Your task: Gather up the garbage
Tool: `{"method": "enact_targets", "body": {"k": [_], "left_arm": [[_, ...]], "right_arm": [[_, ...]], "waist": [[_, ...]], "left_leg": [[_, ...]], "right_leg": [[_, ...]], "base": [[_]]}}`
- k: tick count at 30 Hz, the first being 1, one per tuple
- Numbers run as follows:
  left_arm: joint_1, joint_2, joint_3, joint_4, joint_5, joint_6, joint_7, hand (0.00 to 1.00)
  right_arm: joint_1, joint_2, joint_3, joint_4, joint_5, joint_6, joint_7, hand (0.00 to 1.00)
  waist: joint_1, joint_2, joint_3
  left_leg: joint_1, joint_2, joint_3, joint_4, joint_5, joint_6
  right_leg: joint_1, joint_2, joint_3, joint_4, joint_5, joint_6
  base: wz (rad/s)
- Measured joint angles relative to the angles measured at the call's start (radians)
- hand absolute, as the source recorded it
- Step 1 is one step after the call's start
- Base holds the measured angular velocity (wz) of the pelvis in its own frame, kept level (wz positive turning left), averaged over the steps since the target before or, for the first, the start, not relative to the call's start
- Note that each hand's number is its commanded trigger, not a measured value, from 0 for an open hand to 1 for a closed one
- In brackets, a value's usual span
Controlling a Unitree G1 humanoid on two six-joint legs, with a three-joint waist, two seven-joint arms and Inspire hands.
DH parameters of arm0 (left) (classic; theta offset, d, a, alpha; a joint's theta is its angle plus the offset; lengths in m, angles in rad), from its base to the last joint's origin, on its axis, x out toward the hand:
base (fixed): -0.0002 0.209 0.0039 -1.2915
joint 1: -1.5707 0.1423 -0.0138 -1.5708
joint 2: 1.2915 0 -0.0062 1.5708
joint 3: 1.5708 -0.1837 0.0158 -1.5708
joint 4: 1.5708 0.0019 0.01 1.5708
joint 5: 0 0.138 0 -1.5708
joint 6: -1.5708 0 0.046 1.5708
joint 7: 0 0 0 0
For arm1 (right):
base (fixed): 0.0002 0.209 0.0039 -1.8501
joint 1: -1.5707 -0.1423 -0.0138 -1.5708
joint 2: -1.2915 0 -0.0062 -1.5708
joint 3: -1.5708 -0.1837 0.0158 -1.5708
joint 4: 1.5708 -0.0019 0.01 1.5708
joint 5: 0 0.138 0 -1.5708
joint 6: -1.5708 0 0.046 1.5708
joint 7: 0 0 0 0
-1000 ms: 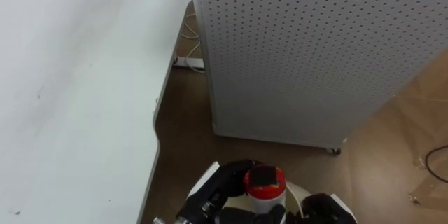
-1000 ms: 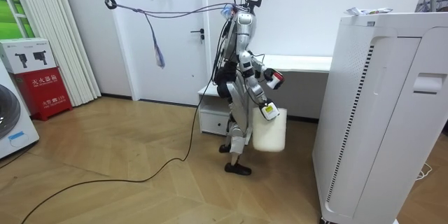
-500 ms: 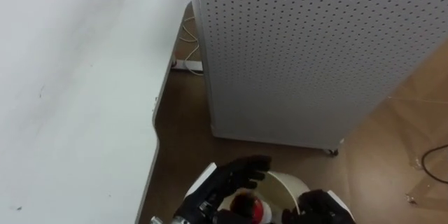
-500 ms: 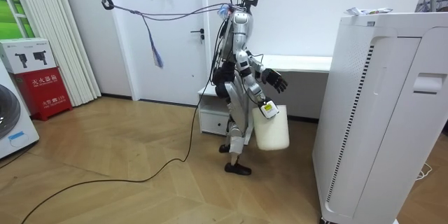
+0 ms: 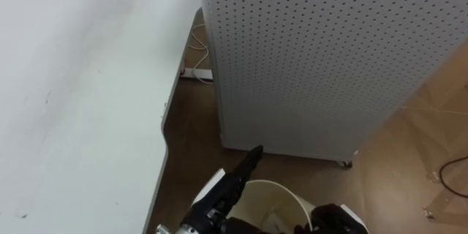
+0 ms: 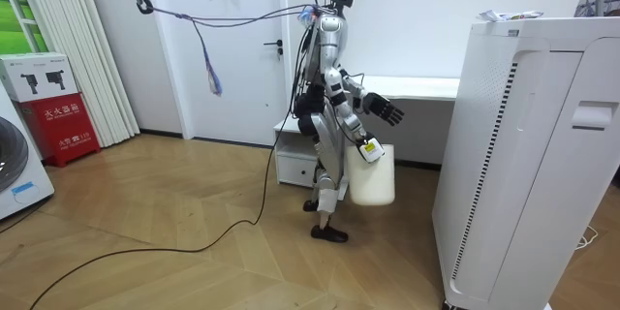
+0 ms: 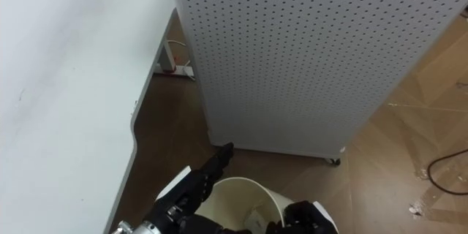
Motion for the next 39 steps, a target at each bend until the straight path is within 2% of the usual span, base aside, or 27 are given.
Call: {"method": "enact_targets", "body": {"k": [6,8,11,14,18,19,20,23,25,27,30,36,39], "left_arm": [[-0.006,-0.001,0.040,-0.018,0.006,-0.001,0.013,0.00],[0.003,0.001,0.047,-0.065,0.038,-0.001,0.024,0.00],[0.042,-0.006,0.093,-0.170,0.086,-0.004,0.038,0.00],[0.067,-0.010,0.145,-0.258,0.087,-0.014,0.068,0.00],[0.114,0.001,0.209,-0.396,0.100,-0.020,0.114,0.00],[0.135,0.006,0.222,-0.431,0.101,-0.032,0.130,0.00],[0.146,0.005,0.231,-0.447,0.101,-0.036,0.138,0.00],[0.161,0.003,0.239,-0.503,0.136,-0.044,0.181,0.00],[0.162,0.003,0.240,-0.526,0.166,-0.053,0.206,0.00],[0.162,0.004,0.240,-0.534,0.188,-0.053,0.226,0.00],[0.158,0.015,0.241,-0.561,0.199,-0.056,0.261,0.00],[0.146,0.014,0.269,-0.600,0.218,-0.056,0.289,0.00],[0.146,0.017,0.271,-0.649,0.224,-0.056,0.307,0.00]], "right_arm": [[0.005,-0.003,-0.008,0.004,0.001,-0.003,-0.008,1.00],[0.015,-0.004,-0.008,0.003,0.002,-0.003,-0.010,1.00],[0.051,-0.004,-0.024,-0.001,-0.001,-0.007,-0.010,1.00],[0.108,-0.005,-0.050,-0.035,-0.007,-0.009,-0.023,1.00],[0.207,-0.006,-0.079,-0.100,-0.017,-0.016,-0.038,1.00],[0.234,-0.006,-0.083,-0.126,-0.017,-0.016,-0.039,1.00],[0.240,-0.005,-0.083,-0.132,-0.016,-0.016,-0.038,1.00],[0.253,-0.006,-0.083,-0.139,-0.016,-0.017,-0.038,1.00],[0.256,-0.005,-0.082,-0.165,-0.018,-0.016,-0.034,1.00],[0.257,-0.004,-0.082,-0.170,-0.017,-0.018,-0.024,1.00],[0.261,0.001,-0.079,-0.170,-0.017,-0.018,-0.023,1.00],[0.278,0.007,-0.079,-0.168,-0.017,-0.018,-0.025,1.00],[0.286,0.008,-0.079,-0.165,-0.017,-0.018,-0.023,1.00]], "waist": [[0.003,0.000,0.0001],[0.016,0.000,0.0002],[0.035,-0.002,-0.0009],[0.044,-0.001,-0.0062],[0.042,-0.014,-0.0327],[0.044,-0.019,-0.0377],[0.044,-0.021,-0.0391],[0.041,-0.026,-0.0392],[0.046,-0.028,-0.0391],[0.045,-0.029,-0.0390],[0.042,-0.031,-0.0383],[0.022,-0.025,-0.0327],[0.022,-0.023,-0.0317]], "left_leg": [[0.029,0.003,-0.004,-0.003,-0.003,-0.002],[0.047,0.006,-0.003,0.000,-0.010,-0.005],[0.103,0.006,0.000,-0.017,-0.020,-0.008],[0.166,-0.001,-0.005,-0.051,-0.020,-0.009],[0.250,-0.005,0.005,-0.109,-0.020,-0.012],[0.281,-0.007,0.007,-0.128,-0.021,-0.012],[0.296,-0.008,0.008,-0.137,-0.021,-0.012],[0.358,-0.012,0.020,-0.166,-0.024,-0.013],[0.396,-0.014,0.051,-0.188,-0.027,-0.011],[0.425,-0.017,0.064,-0.205,-0.029,-0.010],[0.443,-0.016,0.063,-0.207,-0.037,-0.008],[0.495,-0.010,0.061,-0.243,-0.037,-0.008],[0.502,0.000,0.062,-0.249,-0.037,-0.008]], "right_leg": [[0.029,0.004,0.000,-0.007,0.000,0.000],[0.044,0.011,0.005,-0.009,-0.001,0.000],[0.085,0.021,0.022,-0.021,-0.006,0.000],[0.133,0.028,0.032,-0.041,-0.006,0.000],[0.192,0.044,0.062,-0.066,-0.005,0.002],[0.209,0.051,0.074,-0.075,-0.005,0.002],[0.218,0.053,0.076,-0.078,-0.004,0.001],[0.253,0.058,0.074,-0.082,-0.004,0.001],[0.262,0.059,0.073,-0.079,-0.004,0.001],[0.274,0.062,0.072,-0.079,-0.003,0.001],[0.284,0.063,0.060,-0.082,-0.001,0.000],[0.337,0.073,0.042,-0.127,0.008,0.001],[0.342,0.073,0.015,-0.135,0.011,0.001]], "base": [[-0.02],[-0.13],[-0.25],[-0.26],[-0.28],[-0.43],[-0.50],[-0.41],[-0.51],[-0.44],[-0.24],[-0.06],[-0.05]]}}
